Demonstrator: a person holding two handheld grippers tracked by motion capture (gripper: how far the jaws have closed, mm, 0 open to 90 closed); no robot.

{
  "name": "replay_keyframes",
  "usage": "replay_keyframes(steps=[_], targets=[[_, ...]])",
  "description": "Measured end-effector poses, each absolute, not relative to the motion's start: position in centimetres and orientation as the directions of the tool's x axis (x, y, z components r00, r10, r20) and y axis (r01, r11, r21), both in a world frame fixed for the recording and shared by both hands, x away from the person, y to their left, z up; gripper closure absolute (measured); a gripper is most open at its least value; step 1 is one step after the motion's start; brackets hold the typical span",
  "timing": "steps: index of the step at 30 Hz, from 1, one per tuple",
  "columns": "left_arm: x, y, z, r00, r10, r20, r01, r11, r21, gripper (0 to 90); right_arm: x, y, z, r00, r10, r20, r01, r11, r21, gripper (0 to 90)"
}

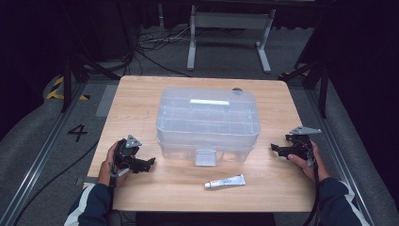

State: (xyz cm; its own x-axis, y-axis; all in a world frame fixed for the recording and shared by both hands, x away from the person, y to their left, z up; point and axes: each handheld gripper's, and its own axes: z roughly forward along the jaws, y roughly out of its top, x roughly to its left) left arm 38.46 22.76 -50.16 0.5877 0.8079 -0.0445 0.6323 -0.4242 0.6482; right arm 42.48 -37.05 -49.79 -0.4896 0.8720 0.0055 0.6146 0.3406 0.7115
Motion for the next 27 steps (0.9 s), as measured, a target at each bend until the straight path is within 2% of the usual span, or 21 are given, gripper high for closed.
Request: replay_keyframes(steps=[18,21,23,27], targets=[[38.4,22.9,-50.1,0.631,0.775,-0.039,0.603,-0.458,0.653,1.1,41.9,-37.7,-49.6,-0.516,0.857,0.012,0.615,0.360,0.701,15.7],[38.4,23.0,-50.2,0.653,0.756,-0.041,0.590,-0.474,0.654,0.9,41.8,-37.7,-49.5,-0.520,0.854,0.011,0.620,0.368,0.693,18.8],[38.3,23.1,-50.2,0.662,0.749,-0.041,0.584,-0.480,0.655,0.9,41.7,-37.7,-49.2,-0.535,0.845,0.014,0.619,0.381,0.687,24.0],[38.4,23.2,-50.1,0.667,0.744,-0.039,0.581,-0.486,0.653,0.7,41.5,-37.5,-48.5,-0.552,0.834,-0.001,0.597,0.397,0.697,24.5]])
